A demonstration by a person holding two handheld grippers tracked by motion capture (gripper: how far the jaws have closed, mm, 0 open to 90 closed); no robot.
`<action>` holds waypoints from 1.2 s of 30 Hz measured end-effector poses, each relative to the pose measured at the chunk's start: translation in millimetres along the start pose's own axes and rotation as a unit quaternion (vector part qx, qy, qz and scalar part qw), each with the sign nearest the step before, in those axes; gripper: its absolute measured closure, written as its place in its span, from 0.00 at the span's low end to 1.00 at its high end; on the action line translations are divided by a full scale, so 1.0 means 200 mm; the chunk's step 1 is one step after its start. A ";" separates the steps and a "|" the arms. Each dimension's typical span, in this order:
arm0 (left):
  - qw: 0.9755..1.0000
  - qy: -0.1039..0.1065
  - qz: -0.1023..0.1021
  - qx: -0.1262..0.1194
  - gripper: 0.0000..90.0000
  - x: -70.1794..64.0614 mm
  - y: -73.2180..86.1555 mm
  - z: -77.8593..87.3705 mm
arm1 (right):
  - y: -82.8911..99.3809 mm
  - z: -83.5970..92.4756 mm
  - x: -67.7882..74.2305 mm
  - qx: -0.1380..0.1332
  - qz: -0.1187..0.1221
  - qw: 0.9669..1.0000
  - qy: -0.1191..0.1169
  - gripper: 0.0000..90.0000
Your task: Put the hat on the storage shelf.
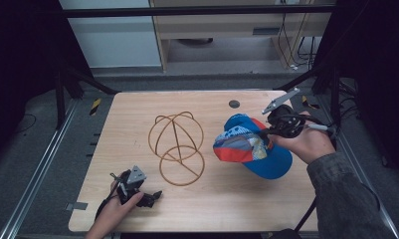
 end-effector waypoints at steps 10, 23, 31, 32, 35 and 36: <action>1.000 0.000 0.000 0.001 0.00 0.00 0.00 0.00 | -0.09 0.12 0.02 -0.020 0.017 1.000 0.009 1.00; 1.000 -0.001 0.000 0.001 0.00 0.00 0.00 0.00 | -0.15 0.26 0.04 -0.037 0.029 0.999 0.011 1.00; 1.000 -0.001 0.000 0.001 0.00 0.00 0.00 0.00 | -0.23 0.34 0.02 -0.049 0.038 0.998 0.022 1.00; 1.000 -0.001 0.000 0.001 0.00 0.00 0.00 0.00 | -0.24 0.34 0.02 -0.050 0.037 0.998 0.024 1.00; 1.000 -0.001 0.000 0.001 0.00 0.00 0.00 0.00 | -0.26 0.37 0.02 -0.054 0.039 0.997 0.025 1.00; 1.000 -0.001 0.000 0.001 0.00 0.00 0.00 0.00 | -0.26 0.37 0.02 -0.054 0.039 0.997 0.025 1.00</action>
Point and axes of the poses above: each handheld gripper's, and its own axes: z roughly backward along the jaws, y roughly out of its underside, x roughly to its left, the point moved 3 cm from there along -z, roughly forward along the jaws, and after that the axes turned 8 degrees about y, right-handed, at the moved point
